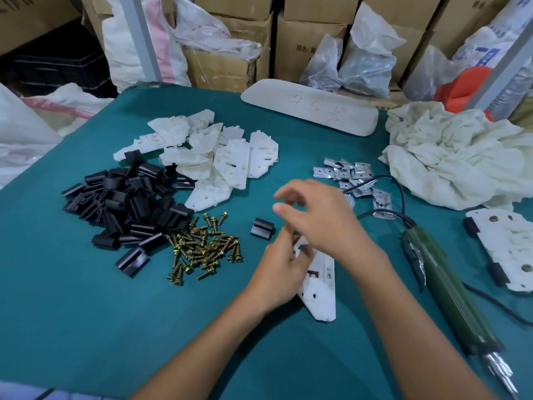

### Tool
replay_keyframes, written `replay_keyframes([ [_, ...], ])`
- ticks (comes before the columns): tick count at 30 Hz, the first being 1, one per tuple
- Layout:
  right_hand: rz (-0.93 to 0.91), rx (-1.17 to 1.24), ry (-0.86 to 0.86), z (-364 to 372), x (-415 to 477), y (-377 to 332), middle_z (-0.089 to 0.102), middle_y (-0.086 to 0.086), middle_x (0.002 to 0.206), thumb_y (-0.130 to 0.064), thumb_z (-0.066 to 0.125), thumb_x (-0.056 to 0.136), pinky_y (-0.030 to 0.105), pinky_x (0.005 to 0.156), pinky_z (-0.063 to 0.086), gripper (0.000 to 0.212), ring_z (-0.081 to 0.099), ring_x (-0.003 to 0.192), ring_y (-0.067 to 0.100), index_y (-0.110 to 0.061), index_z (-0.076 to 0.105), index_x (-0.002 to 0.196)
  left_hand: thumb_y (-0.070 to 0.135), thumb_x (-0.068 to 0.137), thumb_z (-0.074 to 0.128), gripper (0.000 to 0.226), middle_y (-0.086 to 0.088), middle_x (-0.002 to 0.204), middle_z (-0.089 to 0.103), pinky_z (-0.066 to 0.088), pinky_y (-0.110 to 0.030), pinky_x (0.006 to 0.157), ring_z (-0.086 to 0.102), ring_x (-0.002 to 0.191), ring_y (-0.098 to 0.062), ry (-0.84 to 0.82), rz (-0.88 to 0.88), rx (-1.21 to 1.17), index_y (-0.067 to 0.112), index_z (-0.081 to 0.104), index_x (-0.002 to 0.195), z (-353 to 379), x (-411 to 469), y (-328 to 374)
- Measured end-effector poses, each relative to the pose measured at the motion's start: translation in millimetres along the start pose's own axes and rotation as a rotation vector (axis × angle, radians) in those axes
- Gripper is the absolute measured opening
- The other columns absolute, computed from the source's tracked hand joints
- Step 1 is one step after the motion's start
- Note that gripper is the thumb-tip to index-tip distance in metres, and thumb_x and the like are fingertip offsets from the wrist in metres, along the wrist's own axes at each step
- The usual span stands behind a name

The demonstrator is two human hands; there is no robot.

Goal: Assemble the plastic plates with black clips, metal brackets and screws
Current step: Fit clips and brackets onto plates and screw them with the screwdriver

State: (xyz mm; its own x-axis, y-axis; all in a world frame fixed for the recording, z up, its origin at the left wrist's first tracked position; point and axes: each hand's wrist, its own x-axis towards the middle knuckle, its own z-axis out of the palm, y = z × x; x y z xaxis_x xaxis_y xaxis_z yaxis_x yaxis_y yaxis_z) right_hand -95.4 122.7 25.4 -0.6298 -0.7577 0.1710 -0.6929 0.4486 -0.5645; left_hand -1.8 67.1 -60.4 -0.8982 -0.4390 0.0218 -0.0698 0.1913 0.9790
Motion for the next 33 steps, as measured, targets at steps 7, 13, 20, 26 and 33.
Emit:
replay_keyframes([
  [7,0.052,-0.400,-0.544,29,57,-31,0.064,0.009,0.117,-0.020,0.070,0.092,0.038,0.082,0.052,0.023,0.061,0.105,0.030,-0.017,0.070,0.115,0.025,0.097,0.052,0.037,0.001,0.119,0.068,0.052,-0.056,0.093,0.065,0.098,-0.029,-0.027,-0.010,-0.040,0.031,0.047,0.134,-2,-1,0],
  [13,0.140,0.286,0.011,-33,-5,10,0.075,-0.001,0.104,-0.019,0.066,0.097,0.041,0.090,0.058,0.017,0.072,0.091,0.014,-0.024,0.075,0.110,0.030,0.097,0.055,0.030,0.013,0.104,0.069,0.054,-0.034,0.085,0.067,0.094,-0.007,0.070,-0.003,-0.158,0.032,0.050,0.126,-2,4,-5],
  [20,0.542,0.552,-0.031,-18,-110,59,0.074,0.009,0.090,-0.007,0.055,0.103,0.032,0.071,0.062,0.022,0.076,0.068,0.021,-0.022,0.072,0.107,0.041,0.089,0.057,0.040,-0.008,0.113,0.063,0.055,-0.037,0.083,0.067,0.095,-0.018,0.117,-0.084,-0.290,0.046,0.046,0.127,-2,8,-6],
  [26,0.553,0.850,0.012,-1,-117,49,0.076,0.008,0.080,-0.002,0.055,0.102,0.021,0.063,0.056,0.017,0.070,0.066,0.014,-0.007,0.071,0.106,0.039,0.092,0.057,0.046,0.004,0.118,0.066,0.053,-0.048,0.099,0.066,0.109,-0.016,0.143,-0.098,-0.255,0.038,0.045,0.137,-3,4,-7],
  [33,0.412,0.282,0.084,11,-120,42,0.069,-0.011,0.076,-0.022,0.077,0.088,0.022,0.074,0.053,0.015,0.062,0.068,0.002,-0.034,0.071,0.093,0.036,0.103,0.047,0.044,0.011,0.086,0.069,0.052,-0.029,0.075,0.064,0.076,-0.005,0.199,-0.034,0.030,0.042,0.035,0.144,1,-1,-10],
])
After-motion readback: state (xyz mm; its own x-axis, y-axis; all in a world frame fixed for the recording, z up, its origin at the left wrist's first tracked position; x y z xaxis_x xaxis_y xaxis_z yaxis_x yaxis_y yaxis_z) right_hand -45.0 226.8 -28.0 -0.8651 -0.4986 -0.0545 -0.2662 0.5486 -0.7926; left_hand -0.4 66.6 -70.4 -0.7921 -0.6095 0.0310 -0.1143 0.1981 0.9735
